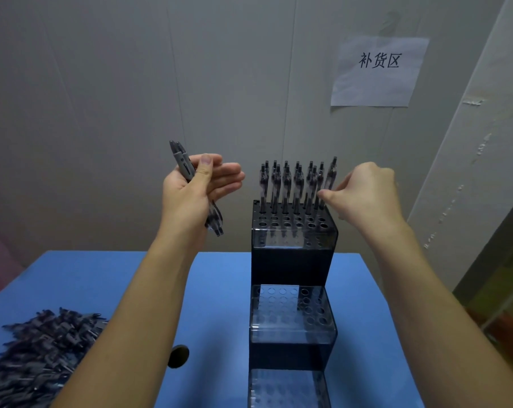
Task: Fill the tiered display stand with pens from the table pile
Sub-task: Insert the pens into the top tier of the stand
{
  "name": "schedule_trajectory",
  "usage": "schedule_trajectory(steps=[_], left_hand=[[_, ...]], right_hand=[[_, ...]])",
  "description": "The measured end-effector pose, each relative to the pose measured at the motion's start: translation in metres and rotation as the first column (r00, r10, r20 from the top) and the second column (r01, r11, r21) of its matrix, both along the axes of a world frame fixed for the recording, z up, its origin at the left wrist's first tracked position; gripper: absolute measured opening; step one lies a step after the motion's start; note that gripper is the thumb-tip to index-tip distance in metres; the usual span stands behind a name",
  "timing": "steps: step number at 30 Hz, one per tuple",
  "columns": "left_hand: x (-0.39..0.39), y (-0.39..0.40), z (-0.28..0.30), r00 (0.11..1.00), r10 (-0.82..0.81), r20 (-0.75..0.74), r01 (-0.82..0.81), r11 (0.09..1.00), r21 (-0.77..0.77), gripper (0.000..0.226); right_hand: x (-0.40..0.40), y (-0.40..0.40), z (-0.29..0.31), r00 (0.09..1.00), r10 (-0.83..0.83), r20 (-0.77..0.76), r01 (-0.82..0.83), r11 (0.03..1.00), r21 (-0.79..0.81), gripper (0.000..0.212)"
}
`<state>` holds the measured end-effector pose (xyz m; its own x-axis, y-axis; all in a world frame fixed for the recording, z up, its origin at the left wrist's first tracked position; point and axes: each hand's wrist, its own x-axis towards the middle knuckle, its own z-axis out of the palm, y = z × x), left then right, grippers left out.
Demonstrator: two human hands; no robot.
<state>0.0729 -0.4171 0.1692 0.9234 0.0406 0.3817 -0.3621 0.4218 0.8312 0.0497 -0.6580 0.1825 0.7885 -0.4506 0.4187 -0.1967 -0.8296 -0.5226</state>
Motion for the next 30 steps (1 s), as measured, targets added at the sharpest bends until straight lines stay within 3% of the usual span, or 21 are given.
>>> schedule_trajectory(steps=[3, 5, 8, 15, 19, 24, 30], left_hand=[[-0.001, 0.000, 0.002, 1.000, -0.017, 0.000, 0.017, 1.000, -0.021, 0.023], [-0.003, -0.002, 0.005, 0.999, -0.037, 0.005, 0.037, 0.999, -0.034, 0.024], [-0.007, -0.009, 0.011, 0.998, -0.066, 0.022, 0.067, 0.997, -0.039, 0.024], [-0.016, -0.019, 0.016, 0.994, -0.099, 0.037, 0.101, 0.993, -0.055, 0.023], [-0.014, -0.014, 0.016, 0.993, -0.108, 0.043, 0.111, 0.991, -0.080, 0.023], [-0.009, -0.007, 0.020, 0.994, -0.099, 0.045, 0.106, 0.971, -0.216, 0.024], [0.003, 0.014, 0.026, 0.999, -0.025, 0.025, 0.031, 0.943, -0.330, 0.023]], right_hand=[[-0.023, 0.015, 0.004, 0.998, 0.047, 0.047, -0.047, 0.999, 0.006, 0.035], [-0.037, 0.033, 0.010, 0.963, 0.237, 0.126, -0.260, 0.938, 0.230, 0.022], [-0.043, 0.063, 0.005, 0.829, 0.530, 0.178, -0.525, 0.627, 0.576, 0.014], [-0.035, 0.104, -0.021, 0.701, 0.658, 0.275, -0.544, 0.244, 0.803, 0.021], [-0.032, 0.105, -0.024, 0.717, 0.622, 0.315, -0.523, 0.180, 0.833, 0.014], [-0.036, 0.094, -0.027, 0.741, 0.603, 0.294, -0.510, 0.221, 0.831, 0.005], [-0.040, 0.061, -0.025, 0.789, 0.454, 0.413, -0.513, 0.118, 0.850, 0.025]])
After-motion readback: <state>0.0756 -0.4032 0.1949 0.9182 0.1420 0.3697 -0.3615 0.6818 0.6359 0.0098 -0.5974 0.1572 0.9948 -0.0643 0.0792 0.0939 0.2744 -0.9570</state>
